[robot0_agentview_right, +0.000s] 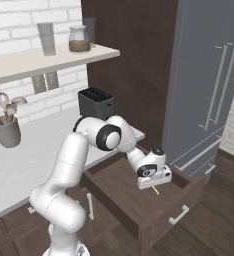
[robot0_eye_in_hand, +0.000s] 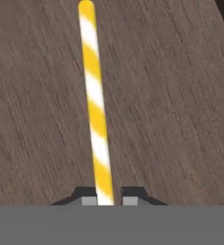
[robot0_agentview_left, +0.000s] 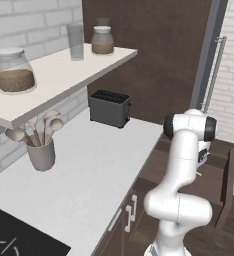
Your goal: Take a straw from the drawer in front and place it inside the glass cup on the dining counter.
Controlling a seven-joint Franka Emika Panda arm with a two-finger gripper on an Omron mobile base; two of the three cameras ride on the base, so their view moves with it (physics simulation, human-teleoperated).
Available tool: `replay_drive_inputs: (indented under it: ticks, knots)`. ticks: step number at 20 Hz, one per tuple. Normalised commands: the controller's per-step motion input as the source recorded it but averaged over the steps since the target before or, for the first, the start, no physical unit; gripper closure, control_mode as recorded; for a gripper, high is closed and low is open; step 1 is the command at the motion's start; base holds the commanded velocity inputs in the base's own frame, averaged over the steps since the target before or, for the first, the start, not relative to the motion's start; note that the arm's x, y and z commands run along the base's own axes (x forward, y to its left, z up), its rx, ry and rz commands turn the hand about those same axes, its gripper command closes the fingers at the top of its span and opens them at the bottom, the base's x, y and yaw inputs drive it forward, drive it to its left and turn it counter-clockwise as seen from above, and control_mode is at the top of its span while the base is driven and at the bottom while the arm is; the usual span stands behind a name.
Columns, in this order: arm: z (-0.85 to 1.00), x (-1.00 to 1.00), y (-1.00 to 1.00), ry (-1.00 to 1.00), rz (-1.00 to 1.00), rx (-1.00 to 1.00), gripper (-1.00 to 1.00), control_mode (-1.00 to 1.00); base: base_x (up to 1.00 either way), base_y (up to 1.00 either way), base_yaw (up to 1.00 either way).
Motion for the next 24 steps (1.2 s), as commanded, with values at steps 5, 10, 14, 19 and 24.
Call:
replay_drive_inputs:
  ticks: [5,10,14,19,24]
  knots:
    - [0.31,-0.15,0.0,-0.05,0.0,0.0,1.0,-1.0,0.0,0.0,0.0]
    - [0.83,-0.45,0.01,-0.2,0.0,0.0,1.0,-1.0,0.0,0.0,0.0]
    - [0.99,-0.57,0.06,-0.23,0.0,0.0,1.0,-1.0,0.0,0.0,0.0]
    - [0.95,-0.58,0.15,-0.14,0.0,0.0,1.0,-1.0,0.0,0.0,0.0]
    - [0.92,-0.6,0.13,-0.03,0.0,0.0,1.0,-1.0,0.0,0.0,0.0]
